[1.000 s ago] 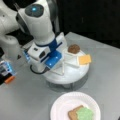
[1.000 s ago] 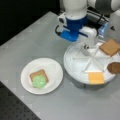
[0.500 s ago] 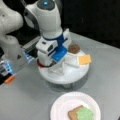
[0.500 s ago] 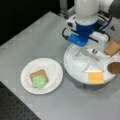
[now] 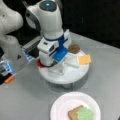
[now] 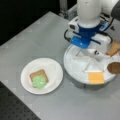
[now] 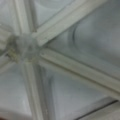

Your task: Ingredient selection for cheeseburger or sandwich

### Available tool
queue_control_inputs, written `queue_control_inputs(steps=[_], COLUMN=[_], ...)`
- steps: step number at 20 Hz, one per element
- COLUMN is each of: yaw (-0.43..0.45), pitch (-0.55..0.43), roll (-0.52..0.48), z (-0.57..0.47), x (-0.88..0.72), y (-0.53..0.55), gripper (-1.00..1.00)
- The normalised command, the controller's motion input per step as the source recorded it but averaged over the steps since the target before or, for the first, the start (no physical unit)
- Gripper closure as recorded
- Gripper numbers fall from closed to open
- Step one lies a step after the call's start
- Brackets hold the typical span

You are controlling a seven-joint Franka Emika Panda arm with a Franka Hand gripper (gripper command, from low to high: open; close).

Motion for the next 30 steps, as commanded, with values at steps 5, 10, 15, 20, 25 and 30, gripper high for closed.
queue_control_inputs(steps=[5,10,15,20,25,30], yaw=[0.200,0.173,0.191,0.204,0.179,0.201], pitch=[-0.165,-0.151,-0.143,-0.154,-0.146,-0.139], roll=[-0.138,-0.123,-0.090,-0.058,-0.062,-0.090], z=[-0.14,-0.13,-0.15,-0.19,-0.12,-0.10], x=[-0.12,-0.09,-0.08,-0.08,-0.11,-0.12], y=[0.13,0.00,-0.01,0.06,0.09,0.03], gripper=[-1.00,-1.00,-1.00,-1.00,-1.00,-1.00])
